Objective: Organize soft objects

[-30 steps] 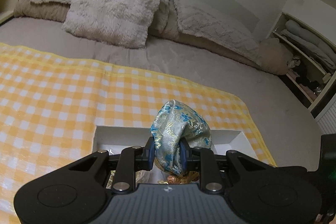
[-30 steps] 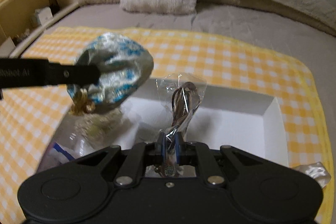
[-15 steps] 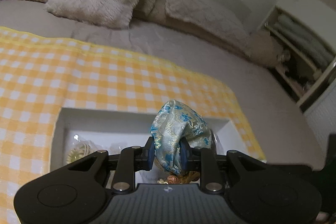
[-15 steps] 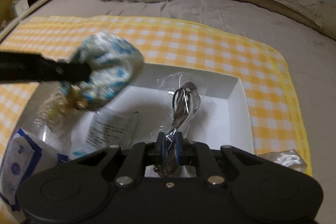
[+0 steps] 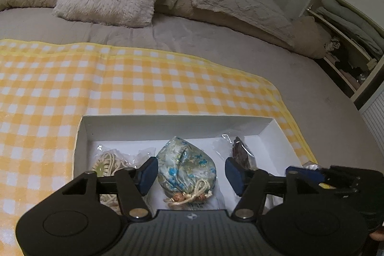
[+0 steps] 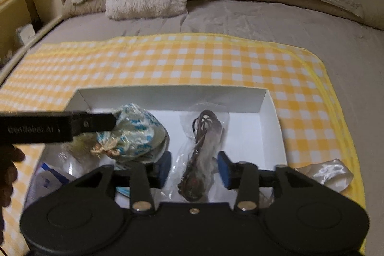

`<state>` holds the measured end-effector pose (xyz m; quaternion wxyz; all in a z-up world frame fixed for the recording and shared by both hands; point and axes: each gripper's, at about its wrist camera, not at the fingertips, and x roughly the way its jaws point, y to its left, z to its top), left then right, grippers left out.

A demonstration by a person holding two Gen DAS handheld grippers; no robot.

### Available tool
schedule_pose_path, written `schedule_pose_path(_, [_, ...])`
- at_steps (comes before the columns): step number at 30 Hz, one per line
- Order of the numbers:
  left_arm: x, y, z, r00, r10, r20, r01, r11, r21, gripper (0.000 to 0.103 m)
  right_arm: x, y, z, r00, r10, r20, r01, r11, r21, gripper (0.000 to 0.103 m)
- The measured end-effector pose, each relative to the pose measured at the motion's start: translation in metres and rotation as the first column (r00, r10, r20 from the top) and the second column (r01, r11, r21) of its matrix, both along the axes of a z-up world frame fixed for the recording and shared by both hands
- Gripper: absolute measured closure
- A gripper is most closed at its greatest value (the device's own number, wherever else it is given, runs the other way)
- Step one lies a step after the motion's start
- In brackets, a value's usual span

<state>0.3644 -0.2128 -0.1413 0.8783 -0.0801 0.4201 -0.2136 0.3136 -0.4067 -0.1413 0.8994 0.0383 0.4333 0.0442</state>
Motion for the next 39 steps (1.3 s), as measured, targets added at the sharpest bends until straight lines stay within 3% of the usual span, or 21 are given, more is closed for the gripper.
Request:
schedule_pose_path(10, [-0.023,0.004,0.024,0.999,-0.007,0.036,0.006,0.999,0.035,0.023,-0.027,-0.002,0.029,0.997,-0.036,0.062,0.035,0.999,0.010,0.031])
schedule_pose_path(12, [-0.028,0.008,0.029,0.999,0.001,0.050,-0.003,0.999,0.041,0.021,-0.033,-0.003,0.034,0.996,-0.045,0.076,0.045,0.999,0.008,0.023])
schedule_pose_path(24, [-0.055,0.030,0.062,0.993,0.049,0.107,-0.057,0.995,0.078,0.000,-0.063,-0.005,0.067,0.984,-0.088,0.153,0.090,0.996,-0.005,0.006])
schedule_pose_path(29, [-0.066,0.037,0.073,0.989,0.067,0.132,-0.081,0.991,0.107,0.000,-0.078,-0.005,0.081,0.977,-0.094,0.189,0.096,0.995,-0.002,0.000])
schedule_pose_path(39, [-0.101,0.056,0.102,0.978,0.068,0.198,-0.091,0.990,0.110,0.000,-0.110,0.000,0.104,0.959,-0.109,0.262,0.111,0.994,0.008,0.000])
